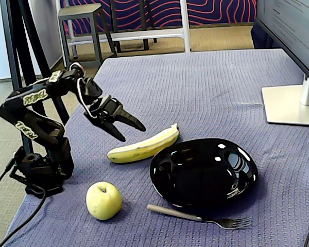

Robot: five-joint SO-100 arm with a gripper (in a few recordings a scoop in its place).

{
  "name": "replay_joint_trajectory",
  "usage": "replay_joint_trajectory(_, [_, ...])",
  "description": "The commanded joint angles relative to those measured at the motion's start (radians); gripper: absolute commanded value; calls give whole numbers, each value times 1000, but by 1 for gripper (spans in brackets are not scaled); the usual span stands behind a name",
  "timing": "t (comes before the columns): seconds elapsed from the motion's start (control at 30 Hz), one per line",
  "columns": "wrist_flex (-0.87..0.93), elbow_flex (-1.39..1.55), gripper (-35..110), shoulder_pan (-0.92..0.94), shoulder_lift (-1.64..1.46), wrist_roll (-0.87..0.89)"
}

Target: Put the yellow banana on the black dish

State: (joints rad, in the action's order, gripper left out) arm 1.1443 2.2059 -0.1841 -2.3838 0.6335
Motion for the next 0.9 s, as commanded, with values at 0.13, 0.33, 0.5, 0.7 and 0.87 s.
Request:
replay_joint_trajectory(0.13, [-9,-169,49,-32,186,410])
replay_joint_trajectory(0.33, [12,-282,53,-137,301,502])
replay_joint_trajectory(0.5, [224,-508,61,-253,472,578])
replay_joint_trajectory(0.7, [268,-612,65,-287,624,653])
replay_joint_trajectory(0.87, [336,-670,77,-310,770,719])
